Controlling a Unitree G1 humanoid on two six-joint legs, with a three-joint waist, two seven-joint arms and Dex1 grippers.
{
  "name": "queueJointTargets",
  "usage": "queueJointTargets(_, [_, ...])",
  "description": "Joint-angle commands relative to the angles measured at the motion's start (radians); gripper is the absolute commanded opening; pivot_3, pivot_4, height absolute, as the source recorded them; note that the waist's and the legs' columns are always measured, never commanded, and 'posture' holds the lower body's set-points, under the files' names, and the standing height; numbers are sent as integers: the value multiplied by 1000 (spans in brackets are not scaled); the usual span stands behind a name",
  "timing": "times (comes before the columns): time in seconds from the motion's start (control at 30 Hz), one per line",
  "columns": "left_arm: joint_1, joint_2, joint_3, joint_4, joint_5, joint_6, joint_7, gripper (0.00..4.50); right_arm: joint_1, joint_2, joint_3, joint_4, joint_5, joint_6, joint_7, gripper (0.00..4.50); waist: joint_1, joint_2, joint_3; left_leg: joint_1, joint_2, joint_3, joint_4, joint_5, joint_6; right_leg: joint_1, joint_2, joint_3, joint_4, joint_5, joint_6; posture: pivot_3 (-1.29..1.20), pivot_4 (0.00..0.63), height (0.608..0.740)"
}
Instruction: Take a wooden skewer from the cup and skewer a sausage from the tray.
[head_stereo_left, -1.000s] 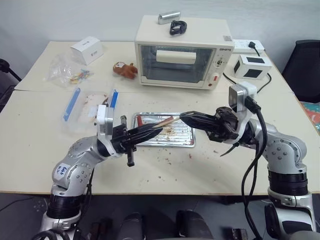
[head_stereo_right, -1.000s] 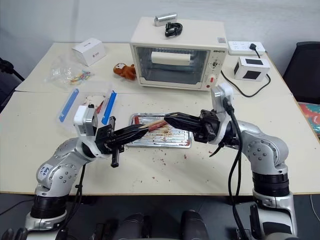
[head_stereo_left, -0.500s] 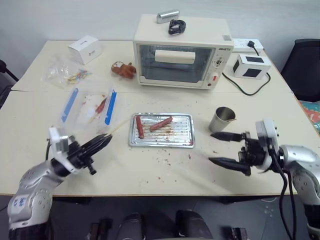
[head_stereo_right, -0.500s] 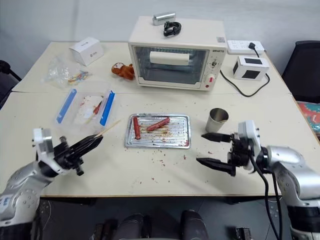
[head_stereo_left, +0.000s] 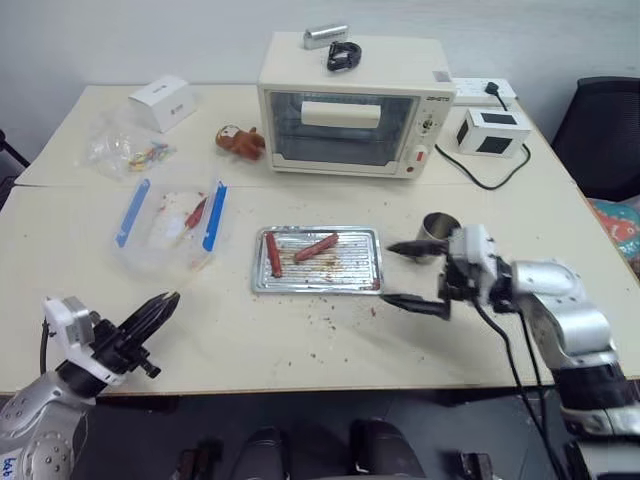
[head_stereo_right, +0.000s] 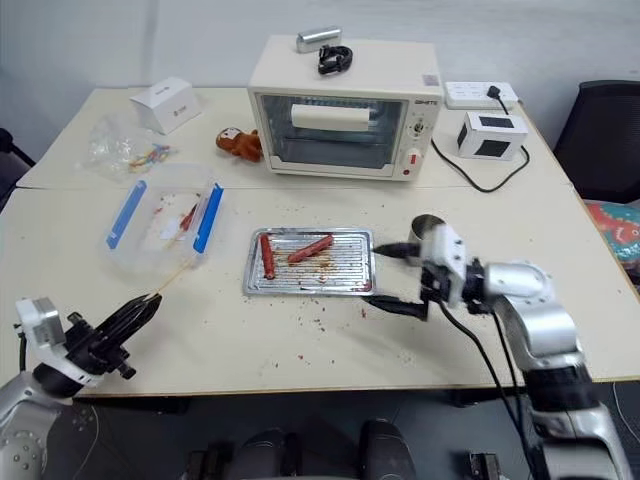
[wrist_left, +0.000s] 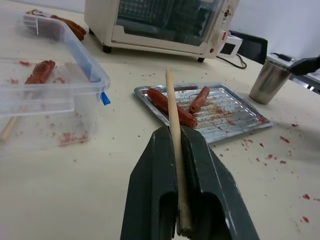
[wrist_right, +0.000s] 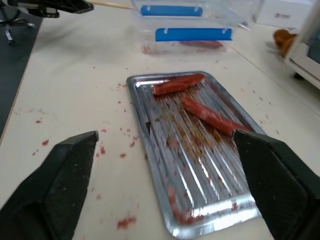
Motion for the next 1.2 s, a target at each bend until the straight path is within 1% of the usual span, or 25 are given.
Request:
queueJointTargets(0.03, [-33, 8, -16, 2, 11, -19, 9, 0, -132, 56, 87, 131, -129, -9, -69, 4473, -2, 0, 0, 0, 0, 0, 0, 0, 0, 0, 0, -1, 1, 0, 0, 0, 150, 740])
queueJointTargets(0.17, [-61, -6, -58, 0, 22, -24, 14, 0, -356, 210, 201, 503, -264, -146, -77, 4473, -7, 0, 0, -2, 1, 2, 1, 1, 0, -1, 1, -6, 3, 0, 0, 0, 150, 740])
queueJointTargets(0.37, [-63, -16, -71, -7, 23, -35, 23, 0, -529, 319, 229, 844, -350, -332, -52, 4473, -16, 0, 0, -3, 2, 2, 1, 1, 0, -1, 2, -9, 3, 0, 0, 0, 150, 740])
queueJointTargets(0.53, [-51, -28, -80, -16, 25, -46, 30, 0, -603, 368, 223, 998, -384, -369, -24, 4473, -29, 0, 0, -3, 2, 2, 2, 1, 0, -1, 1, -9, 3, 0, 0, 0, 150, 740])
queueJointTargets(0.77, [-57, -22, -80, -9, 28, -49, 31, 0, -664, 392, 230, 1105, -442, -354, 14, 4473, -31, 0, 0, -3, 3, 2, 1, 2, 0, -1, 1, -9, 3, 0, 0, 0, 150, 740])
queueJointTargets(0.8, [-59, -20, -78, -7, 29, -50, 30, 0, -672, 396, 226, 1111, -447, -347, 8, 4097, -31, 0, 0, -3, 3, 2, 1, 2, 0, -1, 1, -9, 3, 0, 0, 0, 150, 740])
queueJointTargets(0.83, [-61, -19, -77, -5, 30, -49, 30, 0, -677, 398, 225, 1113, -450, -342, 18, 3924, -31, 0, 0, -3, 4, 2, 1, 2, -1, -1, 1, -9, 3, 0, 0, 0, 150, 740])
queueJointTargets(0.97, [-63, -14, -80, -1, 38, -51, 26, 0, -679, 404, 215, 1106, -460, -343, 20, 2590, -32, 0, 0, -3, 4, 2, 1, 1, -1, -1, 1, -8, 3, 0, 0, 0, 150, 740])
queueJointTargets(1.2, [-60, -16, -85, 3, 41, -54, 23, 0, -657, 408, 214, 1091, -468, -341, 22, 2590, -32, 0, 0, -3, 4, 2, 1, 1, -1, -1, 1, -8, 3, 0, 0, 0, 150, 740])
